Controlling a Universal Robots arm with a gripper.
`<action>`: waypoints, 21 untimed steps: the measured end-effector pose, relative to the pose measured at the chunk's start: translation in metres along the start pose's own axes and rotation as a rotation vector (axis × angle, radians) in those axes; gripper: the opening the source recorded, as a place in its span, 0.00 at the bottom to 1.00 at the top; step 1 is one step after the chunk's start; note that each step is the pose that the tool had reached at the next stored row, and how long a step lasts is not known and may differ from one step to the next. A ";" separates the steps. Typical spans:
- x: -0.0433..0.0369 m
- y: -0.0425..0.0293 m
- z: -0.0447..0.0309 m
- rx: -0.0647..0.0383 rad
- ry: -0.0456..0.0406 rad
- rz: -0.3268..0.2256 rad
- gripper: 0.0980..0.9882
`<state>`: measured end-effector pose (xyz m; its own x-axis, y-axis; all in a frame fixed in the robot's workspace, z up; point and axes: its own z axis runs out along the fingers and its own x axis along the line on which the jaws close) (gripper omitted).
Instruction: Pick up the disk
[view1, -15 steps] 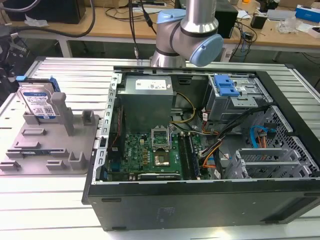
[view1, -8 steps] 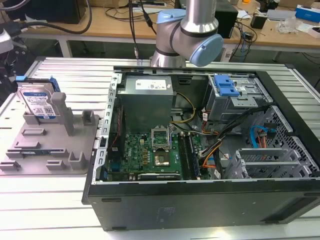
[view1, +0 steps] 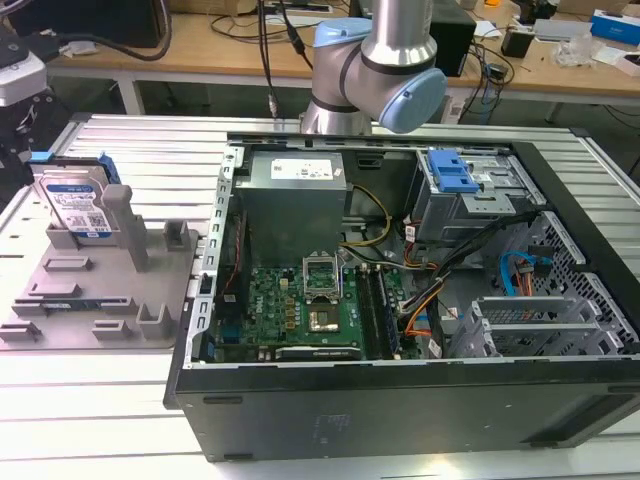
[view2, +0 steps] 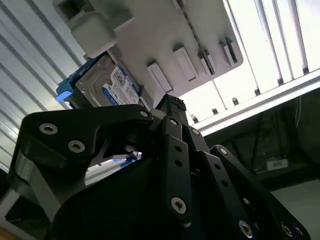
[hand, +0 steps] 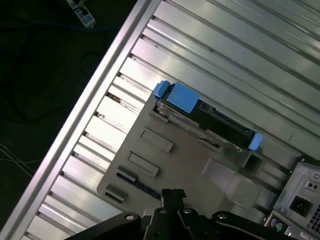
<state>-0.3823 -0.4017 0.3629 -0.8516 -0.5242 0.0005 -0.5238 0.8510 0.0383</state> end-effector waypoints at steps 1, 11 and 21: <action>0.0000 0.0000 0.0000 0.000 0.0007 -0.020 0.01; -0.0003 -0.0002 0.0001 0.000 0.0093 -0.246 0.01; -0.0028 -0.0017 0.0001 0.000 0.0160 -0.422 0.08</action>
<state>-0.3790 -0.4017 0.3627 -0.5617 -0.8273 0.0004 -0.8267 0.5613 0.0382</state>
